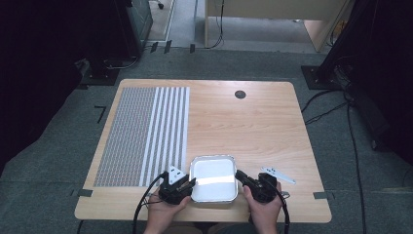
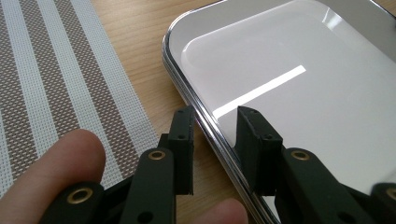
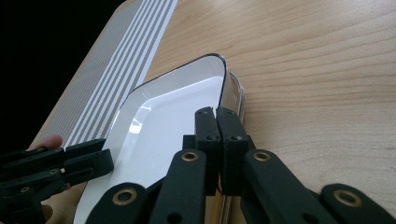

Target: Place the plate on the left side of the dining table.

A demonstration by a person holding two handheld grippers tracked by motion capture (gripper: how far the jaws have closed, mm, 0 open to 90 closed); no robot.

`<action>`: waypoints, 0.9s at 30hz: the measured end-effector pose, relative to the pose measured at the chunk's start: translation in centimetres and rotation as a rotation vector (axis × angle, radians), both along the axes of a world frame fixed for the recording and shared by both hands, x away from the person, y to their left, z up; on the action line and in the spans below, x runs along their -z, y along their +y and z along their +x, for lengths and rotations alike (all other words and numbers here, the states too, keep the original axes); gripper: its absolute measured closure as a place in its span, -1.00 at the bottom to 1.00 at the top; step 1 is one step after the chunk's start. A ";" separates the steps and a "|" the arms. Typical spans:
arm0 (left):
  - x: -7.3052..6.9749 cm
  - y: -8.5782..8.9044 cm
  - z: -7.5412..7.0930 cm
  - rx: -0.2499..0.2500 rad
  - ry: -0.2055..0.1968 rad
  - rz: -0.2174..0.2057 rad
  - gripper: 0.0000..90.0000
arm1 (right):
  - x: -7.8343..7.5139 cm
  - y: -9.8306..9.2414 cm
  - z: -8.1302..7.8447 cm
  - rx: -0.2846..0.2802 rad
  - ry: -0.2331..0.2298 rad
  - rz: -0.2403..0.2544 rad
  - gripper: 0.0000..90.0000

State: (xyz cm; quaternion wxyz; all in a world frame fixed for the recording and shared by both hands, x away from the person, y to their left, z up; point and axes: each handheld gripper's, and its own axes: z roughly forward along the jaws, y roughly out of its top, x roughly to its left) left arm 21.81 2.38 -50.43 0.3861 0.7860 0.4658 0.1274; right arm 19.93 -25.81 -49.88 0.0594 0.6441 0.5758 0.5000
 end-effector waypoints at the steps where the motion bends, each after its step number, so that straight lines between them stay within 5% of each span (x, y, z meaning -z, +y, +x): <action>1: 0.0 0.0 0.0 0.000 0.000 0.000 0.50 | 0.0 0.0 0.0 0.000 0.000 0.000 1.00; 8: -0.1 0.0 0.0 -0.004 -0.011 0.001 0.54 | 0.3 0.0 0.1 -0.014 0.013 -0.006 0.98; 19: -0.1 0.0 -0.1 -0.006 -0.015 0.001 0.55 | 0.6 1.9 -0.6 0.015 -0.024 -0.160 0.90; 27: 0.1 -0.1 0.0 0.009 0.002 -0.004 0.31 | 0.3 2.0 -0.8 0.066 -0.039 -0.149 0.97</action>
